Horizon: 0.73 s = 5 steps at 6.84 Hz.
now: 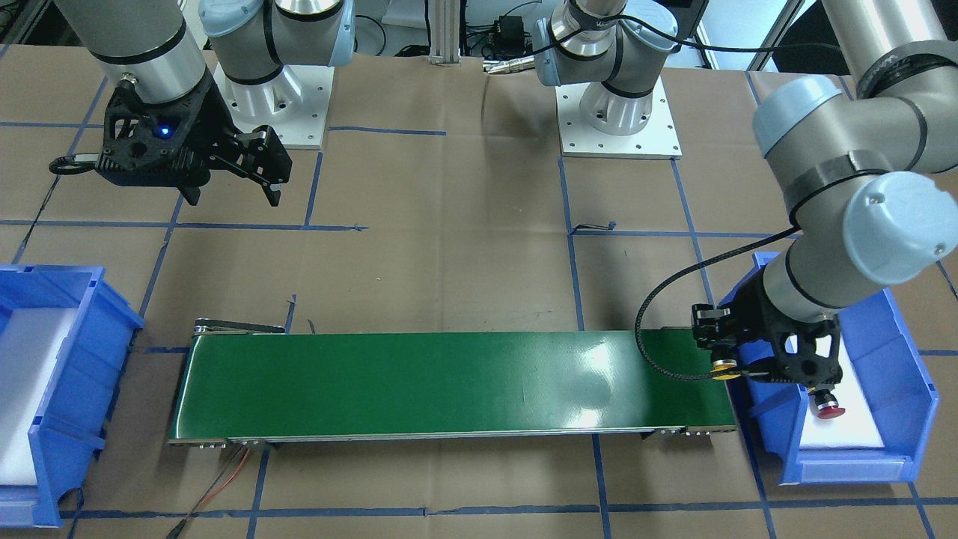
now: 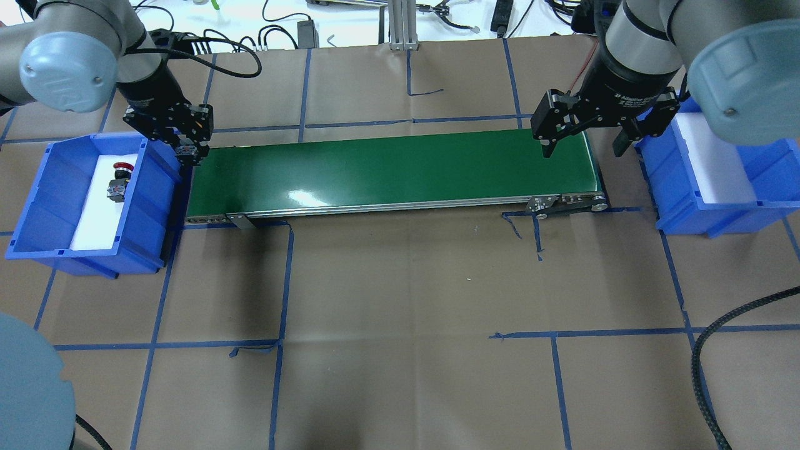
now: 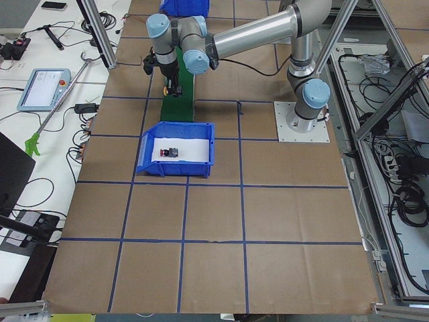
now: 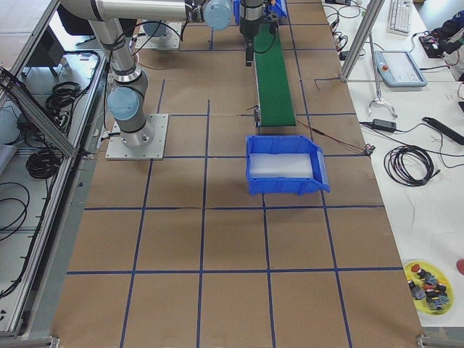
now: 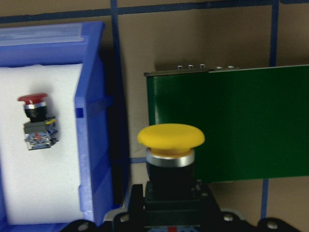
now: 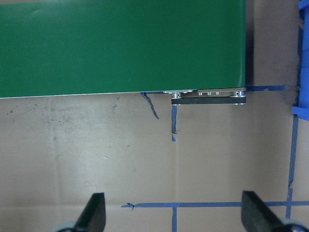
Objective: Transport two buttons from left to right
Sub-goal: 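Lift the yellow button and carry it onto the conveyor's near end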
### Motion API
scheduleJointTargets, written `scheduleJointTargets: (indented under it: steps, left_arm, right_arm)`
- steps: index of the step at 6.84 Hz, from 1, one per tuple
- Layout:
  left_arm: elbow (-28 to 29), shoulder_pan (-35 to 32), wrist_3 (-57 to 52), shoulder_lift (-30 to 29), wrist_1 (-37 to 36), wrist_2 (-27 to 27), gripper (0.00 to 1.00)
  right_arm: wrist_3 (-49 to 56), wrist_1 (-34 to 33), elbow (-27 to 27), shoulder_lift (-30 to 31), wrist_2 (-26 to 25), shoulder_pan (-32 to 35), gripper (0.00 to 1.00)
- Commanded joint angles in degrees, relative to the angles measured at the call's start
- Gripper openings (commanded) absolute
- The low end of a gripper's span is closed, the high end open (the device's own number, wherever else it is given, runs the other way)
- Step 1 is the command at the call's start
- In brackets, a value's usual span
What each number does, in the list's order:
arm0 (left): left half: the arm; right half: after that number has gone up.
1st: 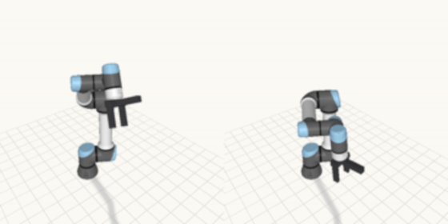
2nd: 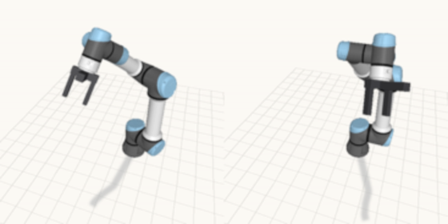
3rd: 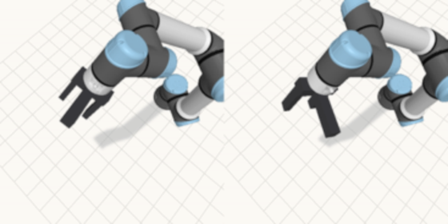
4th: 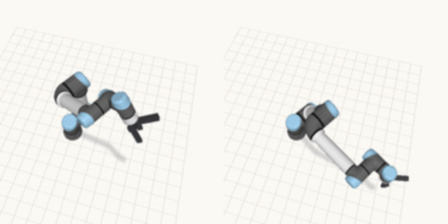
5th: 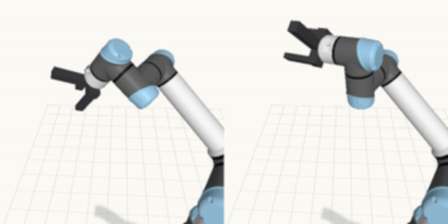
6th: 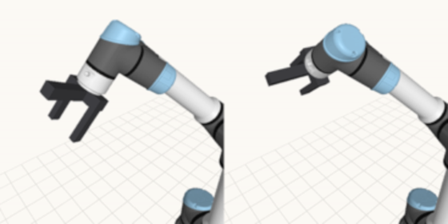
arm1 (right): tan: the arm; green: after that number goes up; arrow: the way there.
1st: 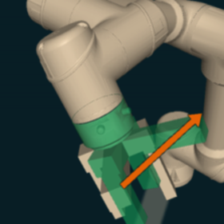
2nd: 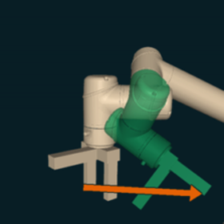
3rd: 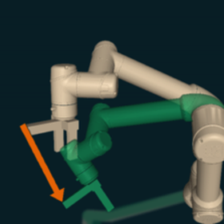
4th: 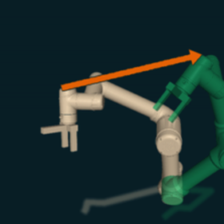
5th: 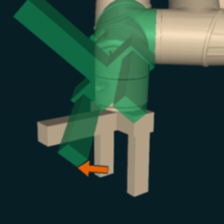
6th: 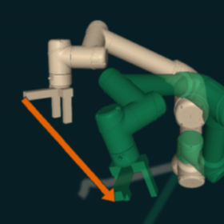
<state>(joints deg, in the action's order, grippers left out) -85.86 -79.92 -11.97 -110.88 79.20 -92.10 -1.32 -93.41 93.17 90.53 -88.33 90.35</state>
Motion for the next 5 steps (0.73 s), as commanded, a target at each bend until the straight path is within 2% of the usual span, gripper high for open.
scheduleJointTargets:
  steps: [1,3,4,5]
  left_arm:
    - [-2.1,-1.4,3.1,-2.7,-3.5,0.3,0.05]
    - [-7.5,-2.3,5.0,-3.5,-14.7,0.3,0.05]
    - [-9.3,-2.5,6.0,-4.4,-18.3,0.4,0.05]
    - [-9.5,-2.6,6.3,-4.6,-18.8,0.4,0.06]
  right_arm:
    - [0.0,0.1,0.0,0.0,-0.1,0.0,1.0]
    - [0.0,0.1,0.0,0.0,-0.1,0.0,1.0]
    - [0.0,0.1,0.0,-0.1,-0.1,0.0,1.0]
    - [0.0,0.1,0.1,-0.2,-0.2,0.0,1.0]
